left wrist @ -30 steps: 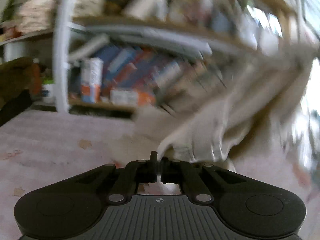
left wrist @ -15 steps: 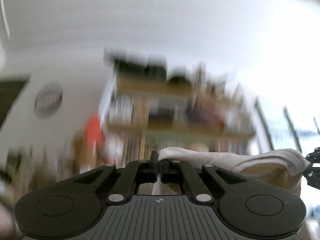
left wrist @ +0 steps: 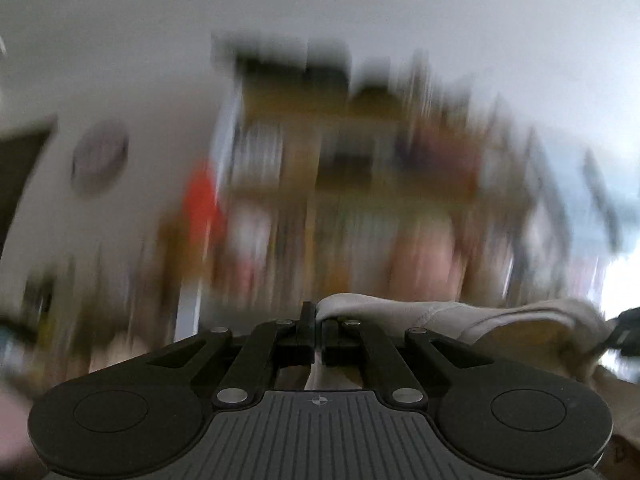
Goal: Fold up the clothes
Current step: 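Lift the T-shirt with both grippers and shake it out in the air, then lay the T-shirt flat on the bed and open both grippers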
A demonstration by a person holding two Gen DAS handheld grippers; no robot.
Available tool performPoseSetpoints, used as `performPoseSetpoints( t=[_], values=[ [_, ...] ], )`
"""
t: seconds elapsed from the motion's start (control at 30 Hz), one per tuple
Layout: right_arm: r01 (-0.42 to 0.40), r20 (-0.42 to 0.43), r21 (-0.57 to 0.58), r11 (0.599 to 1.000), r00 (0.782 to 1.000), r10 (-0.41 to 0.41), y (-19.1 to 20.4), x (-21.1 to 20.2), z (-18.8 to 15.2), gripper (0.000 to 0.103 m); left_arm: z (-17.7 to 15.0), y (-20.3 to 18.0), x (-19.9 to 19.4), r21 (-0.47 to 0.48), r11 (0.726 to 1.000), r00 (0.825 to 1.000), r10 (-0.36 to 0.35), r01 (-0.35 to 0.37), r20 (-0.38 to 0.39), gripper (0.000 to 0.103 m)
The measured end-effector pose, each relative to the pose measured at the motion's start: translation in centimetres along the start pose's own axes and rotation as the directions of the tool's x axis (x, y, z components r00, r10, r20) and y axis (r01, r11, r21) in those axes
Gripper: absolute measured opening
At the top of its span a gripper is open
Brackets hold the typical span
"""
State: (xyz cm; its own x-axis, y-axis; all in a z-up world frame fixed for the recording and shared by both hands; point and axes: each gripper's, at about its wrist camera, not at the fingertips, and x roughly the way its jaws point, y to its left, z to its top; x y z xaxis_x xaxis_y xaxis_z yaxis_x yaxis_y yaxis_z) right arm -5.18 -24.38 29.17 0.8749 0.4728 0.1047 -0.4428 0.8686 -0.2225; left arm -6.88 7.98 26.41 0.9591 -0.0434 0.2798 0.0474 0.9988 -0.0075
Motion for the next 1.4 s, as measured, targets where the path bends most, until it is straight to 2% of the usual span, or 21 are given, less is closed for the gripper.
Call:
performPoseSetpoints(
  t=[0.03,0.07,0.13,0.17,0.23,0.37,0.47,0.53,0.6,0.63,0.67,0.8,1.0,1.03,1.07,1.1,1.17,1.2,1.27,1.3,1.4],
  values=[
    [-0.02,-0.104,0.094,0.995,0.994,0.03,-0.2,1.9,-2.9,0.006,-3.3,0.3,1.8,0.022,1.0,0.992,0.019,-0.016,-0.124,0.002],
    [-0.027,-0.204,0.171,0.985,0.977,0.063,-0.3,3.7,-5.8,0.005,-6.5,0.6,3.6,0.045,0.999,0.969,0.04,-0.03,-0.244,0.002],
    [-0.016,-0.394,0.179,0.984,0.915,0.086,0.7,7.4,-12.1,0.005,-12.7,1.6,5.7,0.042,0.998,0.899,0.055,-0.04,-0.435,0.002],
    [-0.018,-0.456,0.158,0.987,0.885,0.089,1.5,8.8,-15.0,0.005,-16.3,2.0,6.6,0.05,0.998,0.854,0.062,-0.042,-0.517,0.002],
    [-0.024,-0.566,0.118,0.993,0.82,0.087,2.9,11.6,-20.6,0.005,-20.3,2.5,8.1,0.033,0.998,0.795,0.058,-0.047,-0.603,0.002],
    [-0.005,-0.624,0.077,0.997,0.78,0.052,2.8,16.3,-25.8,0.005,-25.2,3.6,12.5,-0.018,0.998,0.736,0.029,-0.056,-0.676,0.003],
    [0.003,-0.64,0.056,0.998,0.768,0.034,2.4,18.6,-27.2,0.005,-25.9,3.2,16.0,0.007,0.999,0.734,0.039,-0.047,-0.678,0.003],
    [-0.003,-0.647,0.04,0.999,0.762,0.028,2.1,20.3,-28.0,0.006,-26.3,3.3,17.9,-0.01,0.999,0.717,0.029,-0.05,-0.696,0.003],
    [0.008,-0.678,0.058,0.998,0.735,0.033,1.1,22.9,-28.7,0.006,-27.0,3.1,19.6,-0.008,0.999,0.696,0.03,-0.052,-0.717,0.003],
    [0.014,-0.692,0.065,0.998,0.721,0.035,0.7,24.1,-29.1,0.006,-28.1,2.9,19.9,-0.015,0.998,0.673,0.029,-0.059,-0.739,0.003],
    [0.022,-0.705,0.068,0.997,0.709,0.032,0.5,24.8,-29.6,0.006,-28.9,2.6,20.6,-0.002,0.999,0.662,0.034,-0.054,-0.749,0.003],
    [0.025,-0.74,0.036,0.999,0.672,0.01,0.3,27.2,-31.2,0.006,-29.8,2.2,21.6,0.015,0.997,0.658,0.058,-0.071,-0.75,0.003],
    [0.063,-0.763,0.049,0.997,0.646,-0.003,-0.2,29.7,-32.6,0.006,-30.7,2.1,22.7,0.011,0.998,0.605,0.05,-0.068,-0.795,0.008],
    [0.069,-0.768,0.048,0.996,0.641,-0.007,-0.1,29.6,-32.9,0.006,-30.8,2.1,22.8,0.01,0.998,0.595,0.048,-0.068,-0.802,0.012],
    [0.074,-0.772,0.048,0.996,0.635,-0.01,0.0,29.6,-33.2,0.006,-31.0,2.1,23.0,0.009,0.998,0.586,0.047,-0.067,-0.809,0.027],
    [0.08,-0.777,0.047,0.996,0.63,-0.014,0.0,29.5,-33.5,0.011,-31.1,2.1,23.2,0.008,0.998,0.577,0.046,-0.067,-0.816,0.051],
    [0.092,-0.785,0.046,0.995,0.619,-0.021,0.2,29.4,-34.1,0.032,-31.4,2.1,23.5,0.008,0.998,0.558,0.043,-0.065,-0.829,0.079],
    [0.097,-0.79,0.045,0.994,0.613,-0.024,0.3,29.4,-34.4,0.042,-31.4,2.0,22.6,0.019,0.999,0.558,0.042,-0.047,-0.829,0.079],
    [0.094,-0.793,0.065,0.993,0.609,-0.006,0.4,28.5,-34.5,0.048,-31.3,1.9,20.9,0.041,0.999,0.557,0.04,-0.012,-0.83,0.079],
    [0.075,-0.809,0.095,0.993,0.586,0.033,0.5,27.6,-34.3,0.051,-30.9,1.8,19.5,0.046,0.999,0.557,0.039,-0.002,-0.829,0.079],
    [0.061,-0.799,0.128,0.99,0.597,0.067,1.0,24.1,-33.2,0.054,-29.7,1.6,15.3,0.062,0.998,0.559,0.035,0.029,-0.828,0.079]
  ],
)
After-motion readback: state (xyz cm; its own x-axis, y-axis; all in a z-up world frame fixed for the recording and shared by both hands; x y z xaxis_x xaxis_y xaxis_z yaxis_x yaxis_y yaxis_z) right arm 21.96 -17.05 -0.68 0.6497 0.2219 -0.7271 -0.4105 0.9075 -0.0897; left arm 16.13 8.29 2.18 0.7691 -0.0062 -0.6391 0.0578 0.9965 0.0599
